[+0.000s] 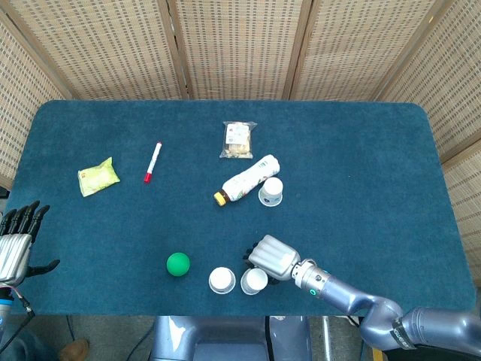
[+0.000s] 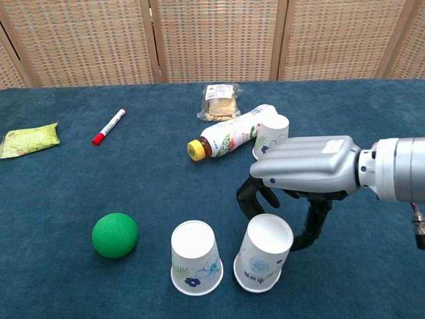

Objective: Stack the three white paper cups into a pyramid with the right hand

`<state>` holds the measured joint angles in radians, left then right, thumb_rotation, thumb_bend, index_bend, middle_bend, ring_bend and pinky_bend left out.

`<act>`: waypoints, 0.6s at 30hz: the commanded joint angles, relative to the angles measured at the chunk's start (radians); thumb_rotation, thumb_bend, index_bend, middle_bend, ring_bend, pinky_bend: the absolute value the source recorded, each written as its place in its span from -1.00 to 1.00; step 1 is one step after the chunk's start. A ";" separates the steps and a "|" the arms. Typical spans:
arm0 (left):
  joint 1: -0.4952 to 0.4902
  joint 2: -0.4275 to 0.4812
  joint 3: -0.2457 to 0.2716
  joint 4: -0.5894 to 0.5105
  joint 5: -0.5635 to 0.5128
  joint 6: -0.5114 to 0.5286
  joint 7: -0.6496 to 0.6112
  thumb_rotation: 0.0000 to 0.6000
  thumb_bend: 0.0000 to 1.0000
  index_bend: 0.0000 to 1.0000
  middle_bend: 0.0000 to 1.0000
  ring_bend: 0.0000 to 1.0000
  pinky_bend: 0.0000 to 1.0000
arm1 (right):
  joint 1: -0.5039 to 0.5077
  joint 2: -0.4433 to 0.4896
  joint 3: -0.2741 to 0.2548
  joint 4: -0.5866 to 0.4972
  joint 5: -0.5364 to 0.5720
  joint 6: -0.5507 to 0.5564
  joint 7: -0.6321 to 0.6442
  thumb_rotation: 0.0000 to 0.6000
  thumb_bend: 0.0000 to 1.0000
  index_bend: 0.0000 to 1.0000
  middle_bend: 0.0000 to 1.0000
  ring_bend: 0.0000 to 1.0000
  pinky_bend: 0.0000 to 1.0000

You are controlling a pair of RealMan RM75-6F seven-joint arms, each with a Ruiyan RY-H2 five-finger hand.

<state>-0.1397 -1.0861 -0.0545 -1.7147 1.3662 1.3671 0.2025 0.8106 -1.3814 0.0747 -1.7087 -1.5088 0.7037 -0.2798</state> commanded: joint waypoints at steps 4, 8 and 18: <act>0.000 0.002 0.002 -0.002 0.000 0.000 -0.002 1.00 -1.00 -1.00 -1.00 -1.00 -1.00 | 0.007 -0.048 0.001 0.022 0.020 0.024 -0.053 1.00 -0.59 -0.10 -0.04 -0.04 0.17; 0.001 0.004 0.000 -0.002 -0.003 0.002 -0.008 1.00 -1.00 -1.00 -1.00 -1.00 -1.00 | 0.011 -0.049 -0.004 0.012 0.037 0.021 -0.066 1.00 -1.00 -0.79 -0.65 -0.54 -0.39; 0.001 0.010 -0.003 0.000 -0.013 0.003 -0.022 1.00 -1.00 -1.00 -1.00 -1.00 -1.00 | -0.051 0.190 -0.003 -0.198 0.057 0.149 -0.168 1.00 -1.00 -1.00 -0.96 -0.82 -0.71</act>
<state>-0.1390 -1.0765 -0.0568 -1.7149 1.3538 1.3695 0.1808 0.7935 -1.2778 0.0757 -1.8443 -1.4534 0.7935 -0.4086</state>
